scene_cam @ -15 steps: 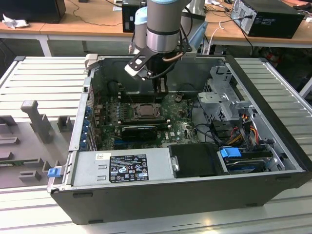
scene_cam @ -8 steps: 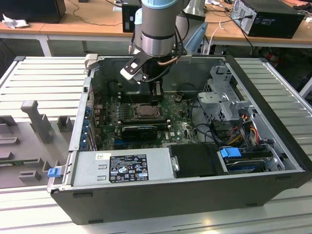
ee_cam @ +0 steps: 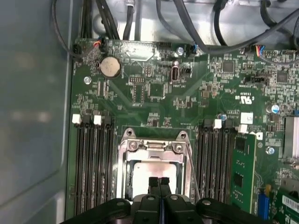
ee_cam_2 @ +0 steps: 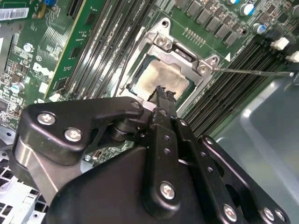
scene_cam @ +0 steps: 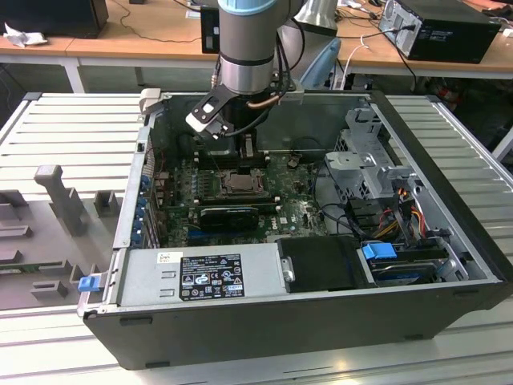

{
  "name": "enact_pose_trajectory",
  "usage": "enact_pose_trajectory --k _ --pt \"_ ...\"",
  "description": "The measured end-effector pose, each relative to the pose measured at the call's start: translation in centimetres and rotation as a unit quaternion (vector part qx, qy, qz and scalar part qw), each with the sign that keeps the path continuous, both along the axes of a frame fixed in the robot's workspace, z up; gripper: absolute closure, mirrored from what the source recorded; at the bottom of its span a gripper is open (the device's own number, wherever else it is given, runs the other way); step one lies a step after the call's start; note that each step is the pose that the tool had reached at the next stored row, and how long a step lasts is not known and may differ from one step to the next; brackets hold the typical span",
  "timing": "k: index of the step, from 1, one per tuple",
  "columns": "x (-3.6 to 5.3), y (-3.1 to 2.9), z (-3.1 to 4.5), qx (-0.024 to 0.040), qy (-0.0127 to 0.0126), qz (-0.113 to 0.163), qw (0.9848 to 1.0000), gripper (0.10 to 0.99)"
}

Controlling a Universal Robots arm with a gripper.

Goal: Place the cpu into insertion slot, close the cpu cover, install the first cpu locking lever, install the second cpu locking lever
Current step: 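Close the cpu cover, then install the first cpu locking lever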

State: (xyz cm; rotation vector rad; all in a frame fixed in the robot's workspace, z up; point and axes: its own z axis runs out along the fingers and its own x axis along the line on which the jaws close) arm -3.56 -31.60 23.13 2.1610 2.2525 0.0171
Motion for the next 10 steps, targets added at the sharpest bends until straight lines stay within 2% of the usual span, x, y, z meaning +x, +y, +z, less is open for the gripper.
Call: enact_pose_trajectory --k 8,10 --pt "-0.2 0.0 0.0 0.0036 -0.0001 0.0 1.0 0.98" --pt "-0.21 0.0 0.26 0.0035 0.0 0.0 1.0 0.98"
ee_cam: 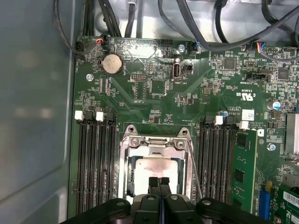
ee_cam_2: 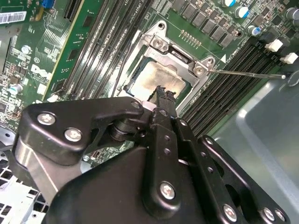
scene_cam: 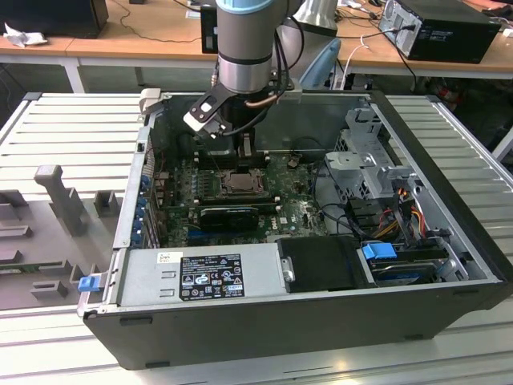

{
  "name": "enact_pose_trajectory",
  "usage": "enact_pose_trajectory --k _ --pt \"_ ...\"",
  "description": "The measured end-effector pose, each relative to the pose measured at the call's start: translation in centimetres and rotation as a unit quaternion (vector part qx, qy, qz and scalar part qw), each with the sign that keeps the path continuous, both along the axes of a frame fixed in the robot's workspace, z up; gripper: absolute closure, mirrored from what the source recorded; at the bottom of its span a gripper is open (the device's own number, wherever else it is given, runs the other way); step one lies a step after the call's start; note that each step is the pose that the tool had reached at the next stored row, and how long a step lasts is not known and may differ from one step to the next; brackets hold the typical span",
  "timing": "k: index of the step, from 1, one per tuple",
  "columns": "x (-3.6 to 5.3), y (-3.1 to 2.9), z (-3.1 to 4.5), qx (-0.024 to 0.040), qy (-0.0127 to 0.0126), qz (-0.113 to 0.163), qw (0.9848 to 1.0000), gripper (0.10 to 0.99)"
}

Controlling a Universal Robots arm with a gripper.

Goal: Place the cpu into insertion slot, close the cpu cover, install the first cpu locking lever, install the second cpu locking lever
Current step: 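Install the first cpu locking lever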

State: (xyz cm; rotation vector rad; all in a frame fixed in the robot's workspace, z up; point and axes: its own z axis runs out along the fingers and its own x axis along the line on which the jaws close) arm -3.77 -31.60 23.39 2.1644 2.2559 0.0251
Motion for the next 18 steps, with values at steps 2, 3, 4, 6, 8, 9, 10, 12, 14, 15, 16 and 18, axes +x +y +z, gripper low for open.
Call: enact_pose_trajectory --k 2,3,4,6,8,9,10,12,14,15,16,18 --pt "0.0 0.0 0.13 0.0 0.0 0.0 1.0 0.98" --pt "0.0 0.0 0.17 0.0 0.0 0.0 1.0 0.98" --pt "0.0 0.0 0.2 0.0001 -0.0001 0.0 1.0 0.98" --pt "0.0 0.0 0.28 0.0001 0.0 0.0 1.0 0.98" --pt "0.0 0.0 0.32 0.0 0.0 0.0 1.0 0.98" --pt "0.0 0.0 0.36 0.0 0.0 0.0 1.0 0.98" --pt "0.0 0.0 0.39 -0.0001 0.0 0.0 1.0 0.98" --pt "0.0 0.0 0.56 0.0 0.0 0.0 1.0 0.98" --pt "0.0 0.0 0.68 0.0 0.0 0.0 1.0 0.98" --pt "0.0 0.0 0.73 0.0 0.0 0.0 1.0 0.98" --pt "0.0 0.0 0.8 0.0 0.0 0.0 1.0 0.98" --pt "0.0 0.0 0.92 0.0 0.0 0.0 1.0 0.98"
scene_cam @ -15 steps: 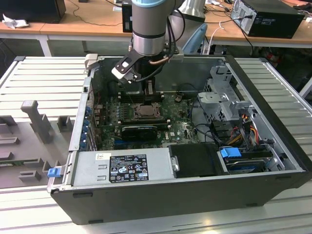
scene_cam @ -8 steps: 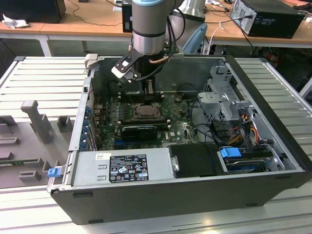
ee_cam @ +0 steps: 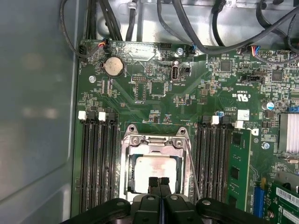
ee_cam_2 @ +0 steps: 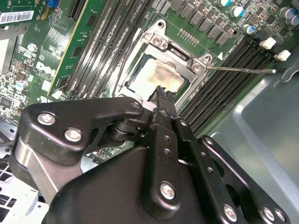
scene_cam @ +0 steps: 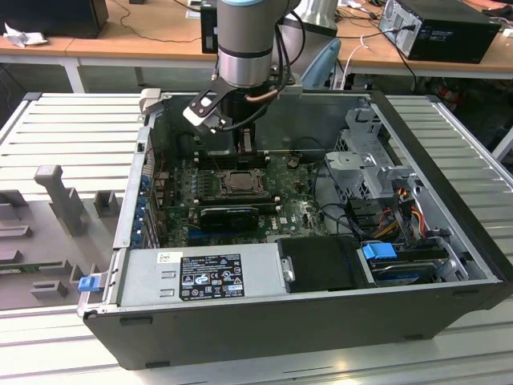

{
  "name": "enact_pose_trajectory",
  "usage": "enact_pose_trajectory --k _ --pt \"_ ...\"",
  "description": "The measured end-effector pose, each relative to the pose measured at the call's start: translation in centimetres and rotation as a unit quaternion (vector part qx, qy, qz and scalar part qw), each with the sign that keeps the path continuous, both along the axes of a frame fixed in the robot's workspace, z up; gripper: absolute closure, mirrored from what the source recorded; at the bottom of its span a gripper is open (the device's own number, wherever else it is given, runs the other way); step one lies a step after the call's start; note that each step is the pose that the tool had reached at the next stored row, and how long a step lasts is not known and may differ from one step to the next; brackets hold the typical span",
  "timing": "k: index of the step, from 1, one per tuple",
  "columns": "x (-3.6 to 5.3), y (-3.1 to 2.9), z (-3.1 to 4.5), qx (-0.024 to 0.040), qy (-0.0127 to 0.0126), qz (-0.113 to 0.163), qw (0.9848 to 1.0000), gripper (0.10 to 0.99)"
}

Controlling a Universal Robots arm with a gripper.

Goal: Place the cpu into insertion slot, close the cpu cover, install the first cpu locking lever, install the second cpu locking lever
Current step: 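Install the first cpu locking lever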

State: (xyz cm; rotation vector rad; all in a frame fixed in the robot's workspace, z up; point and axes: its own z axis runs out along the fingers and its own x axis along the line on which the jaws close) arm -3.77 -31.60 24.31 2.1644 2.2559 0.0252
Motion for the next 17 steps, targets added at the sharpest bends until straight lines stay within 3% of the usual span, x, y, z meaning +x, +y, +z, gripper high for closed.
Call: enact_pose_trajectory --k 14,17 --pt "0.0 0.0 1.73 -0.0001 0.0 0.0 1.0 0.98" --pt "0.0 0.0 1.72 -0.0001 0.0 0.03 0.9995 0.98"
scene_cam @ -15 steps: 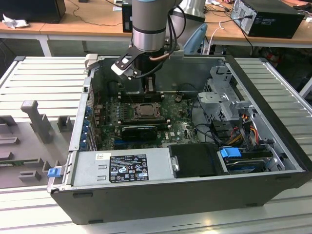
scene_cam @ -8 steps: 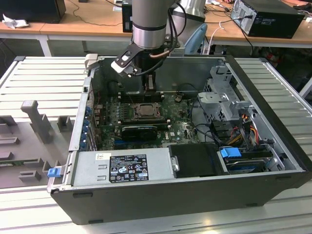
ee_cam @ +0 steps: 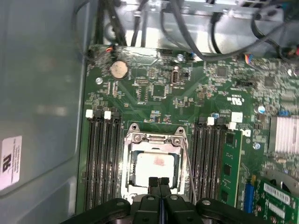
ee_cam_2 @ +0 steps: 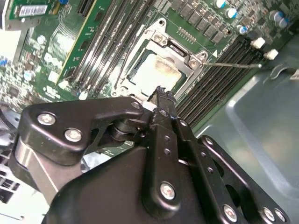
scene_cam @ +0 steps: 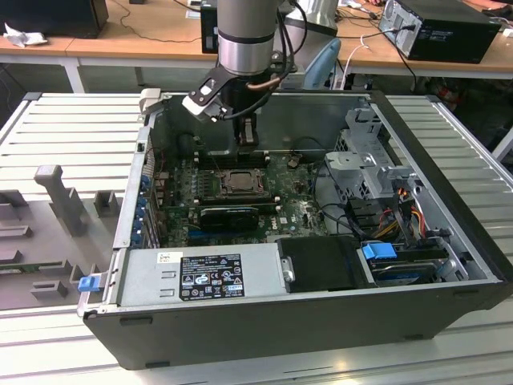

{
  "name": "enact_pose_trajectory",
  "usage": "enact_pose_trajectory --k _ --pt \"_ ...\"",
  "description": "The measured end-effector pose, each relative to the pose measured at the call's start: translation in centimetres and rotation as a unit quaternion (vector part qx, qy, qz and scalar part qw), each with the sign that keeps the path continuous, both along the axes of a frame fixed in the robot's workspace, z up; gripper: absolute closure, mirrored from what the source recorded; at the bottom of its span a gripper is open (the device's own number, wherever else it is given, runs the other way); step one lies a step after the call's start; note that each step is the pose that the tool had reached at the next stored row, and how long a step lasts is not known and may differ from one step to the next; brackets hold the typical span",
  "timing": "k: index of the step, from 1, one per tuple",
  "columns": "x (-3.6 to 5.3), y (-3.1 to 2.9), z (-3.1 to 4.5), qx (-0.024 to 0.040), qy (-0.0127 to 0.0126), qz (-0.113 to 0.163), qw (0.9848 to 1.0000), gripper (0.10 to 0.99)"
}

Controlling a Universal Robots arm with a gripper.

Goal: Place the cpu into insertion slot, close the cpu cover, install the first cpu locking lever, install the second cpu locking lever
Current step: 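Install the first cpu locking lever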

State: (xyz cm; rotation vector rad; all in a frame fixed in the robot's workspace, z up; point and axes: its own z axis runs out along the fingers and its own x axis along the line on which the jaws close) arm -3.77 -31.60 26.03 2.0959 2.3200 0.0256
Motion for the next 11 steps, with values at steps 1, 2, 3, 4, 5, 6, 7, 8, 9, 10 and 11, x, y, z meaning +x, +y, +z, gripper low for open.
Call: enact_pose_trajectory --k 1,2,3,4,5,6,7,8,9,10,11 --pt "0.0 0.0 -0.01 0.0 0.0 0.015 0.9999 0.98" --pt "0.0 0.0 -0.01 0.0 0.0 0.024 0.9997 0.98" --pt "0.0 0.0 -0.02 0.0 0.0 0.033 0.9994 0.98" --pt "0.0 0.0 -0.03 0.0 0.0 0.048 0.9989 0.98" --pt "0.0 0.0 -0.04 0.0 0.0 0.063 0.998 0.98" --pt "0.0 0.0 -0.04 0.0 0.0 0.073 0.9973 0.98" --pt "0.0 0.0 -0.04 0.0 0.0 0.08 0.9968 0.98" --pt "0.0 0.0 -0.04 0.0 0.0 0.086 0.9963 0.98" --pt "0.0 0.0 -0.04 0.0 0.0 0.09 0.996 0.98" --pt "0.0 0.0 -0.04 0.0 0.0 0.092 0.9958 0.98" --pt "0.0 0.0 -0.04 0.0 0.0 0.093 0.9957 0.98"
